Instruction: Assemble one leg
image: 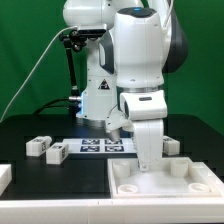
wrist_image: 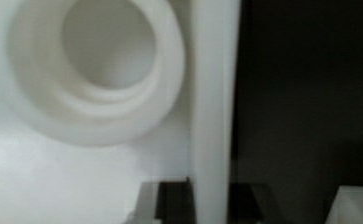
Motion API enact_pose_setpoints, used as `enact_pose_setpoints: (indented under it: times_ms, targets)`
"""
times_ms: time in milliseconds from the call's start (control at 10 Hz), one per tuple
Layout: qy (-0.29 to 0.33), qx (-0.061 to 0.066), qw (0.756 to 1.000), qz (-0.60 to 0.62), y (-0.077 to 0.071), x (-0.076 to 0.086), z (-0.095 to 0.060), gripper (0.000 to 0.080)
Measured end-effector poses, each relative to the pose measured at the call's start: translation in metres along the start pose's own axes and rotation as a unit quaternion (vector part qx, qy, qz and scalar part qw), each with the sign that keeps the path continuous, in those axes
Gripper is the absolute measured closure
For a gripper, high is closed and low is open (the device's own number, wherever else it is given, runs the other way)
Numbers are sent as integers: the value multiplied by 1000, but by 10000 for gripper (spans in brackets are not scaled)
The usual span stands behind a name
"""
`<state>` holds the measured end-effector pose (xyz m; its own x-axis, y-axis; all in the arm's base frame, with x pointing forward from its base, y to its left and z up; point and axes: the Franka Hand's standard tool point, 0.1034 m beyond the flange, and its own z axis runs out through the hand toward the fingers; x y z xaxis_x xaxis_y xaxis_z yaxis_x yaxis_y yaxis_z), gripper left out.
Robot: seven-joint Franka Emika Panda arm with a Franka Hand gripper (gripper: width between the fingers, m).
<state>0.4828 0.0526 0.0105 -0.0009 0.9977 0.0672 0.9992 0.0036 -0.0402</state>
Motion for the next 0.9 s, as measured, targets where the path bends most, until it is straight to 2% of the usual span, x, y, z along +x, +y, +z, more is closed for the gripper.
enact_pose_setpoints:
  times_ms: [200, 300, 400, 500, 600, 700, 900]
  targets:
    - [0, 0, 1000, 0, 0, 0, 0, 738]
    - [0, 0, 1000, 0, 0, -1, 0, 557]
    - [0, 0, 1000, 1, 0, -1, 0, 422]
    - [0, 0, 1000, 1, 0, -1, 0, 422]
    - [0, 0, 1000, 1, 0, -1, 0, 243]
    - [0, 0, 1000, 1, 0, -1, 0, 176]
    - [0, 0, 1000, 1, 0, -2, 0, 155]
